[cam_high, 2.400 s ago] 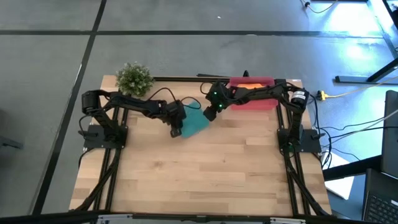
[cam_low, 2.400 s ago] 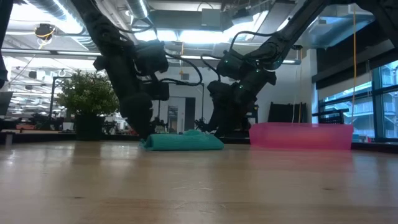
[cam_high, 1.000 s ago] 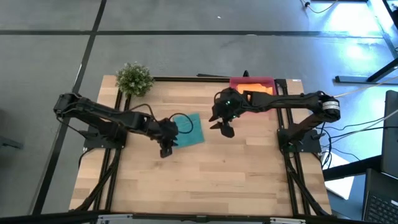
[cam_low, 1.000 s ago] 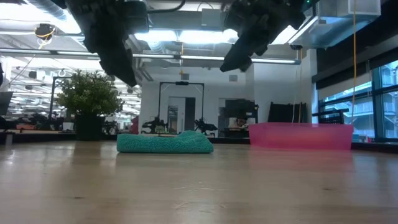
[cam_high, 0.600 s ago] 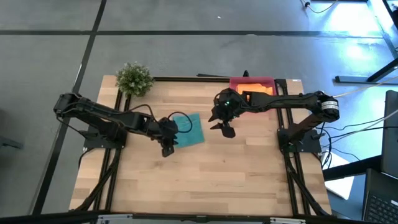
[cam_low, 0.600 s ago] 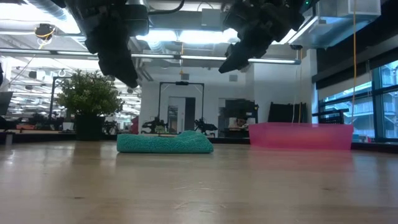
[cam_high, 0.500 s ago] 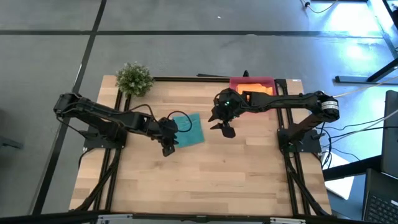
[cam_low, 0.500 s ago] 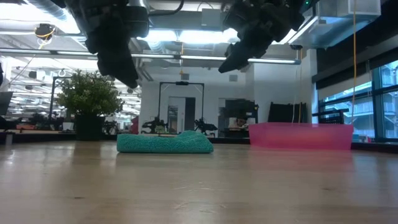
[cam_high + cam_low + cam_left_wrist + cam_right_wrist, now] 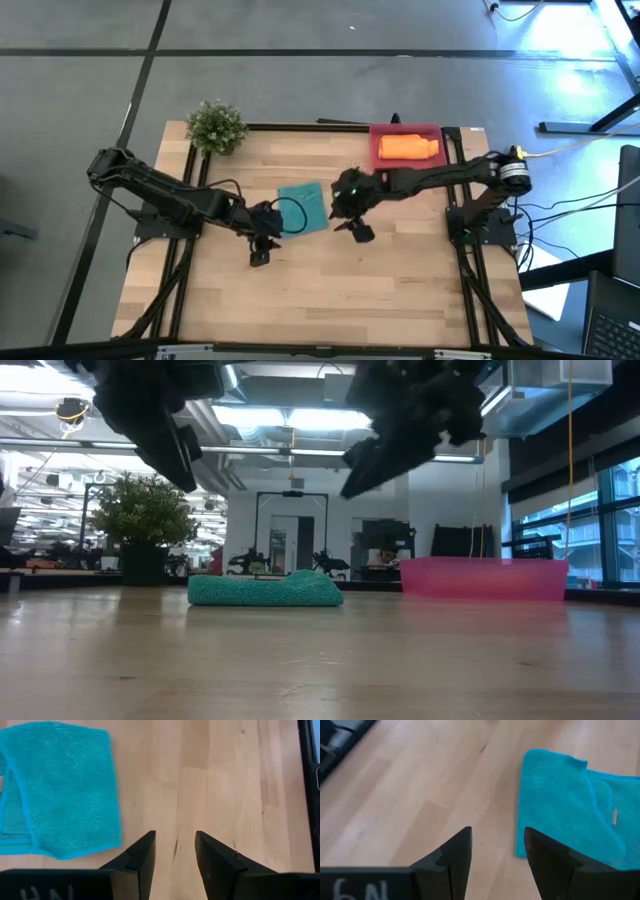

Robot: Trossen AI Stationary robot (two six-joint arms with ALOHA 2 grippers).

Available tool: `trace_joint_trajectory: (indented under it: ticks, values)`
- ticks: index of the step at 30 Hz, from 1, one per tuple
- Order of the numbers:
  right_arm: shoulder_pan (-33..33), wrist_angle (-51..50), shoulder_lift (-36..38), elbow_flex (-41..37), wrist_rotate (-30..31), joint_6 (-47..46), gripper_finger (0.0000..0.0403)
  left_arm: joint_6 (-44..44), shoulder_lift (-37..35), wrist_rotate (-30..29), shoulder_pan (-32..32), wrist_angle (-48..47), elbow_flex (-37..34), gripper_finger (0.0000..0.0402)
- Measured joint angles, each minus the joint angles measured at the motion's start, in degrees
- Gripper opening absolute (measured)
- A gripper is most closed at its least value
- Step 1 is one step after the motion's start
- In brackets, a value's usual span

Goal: Roll microfiber towels into tight, uniform cylinder then place into a basket
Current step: Fold the blue microfiber towel

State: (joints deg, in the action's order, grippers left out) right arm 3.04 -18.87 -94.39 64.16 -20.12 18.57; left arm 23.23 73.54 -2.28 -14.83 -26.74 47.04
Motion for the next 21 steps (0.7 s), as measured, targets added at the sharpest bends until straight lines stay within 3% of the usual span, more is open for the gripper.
trace_joint_trajectory:
  ticks: [12, 21]
  values:
    - [-4.60, 10.90, -11.95, 0.00, 17.35, 1.46, 0.0181, -0.19, 0.00, -3.01, -2.91, -0.07, -0.06, 0.0129]
    - [-4.36, 12.99, -17.35, 0.00, 20.66, 4.32, 0.0181, 0.27, 0.00, -6.30, -2.82, 0.18, -0.06, 0.0129]
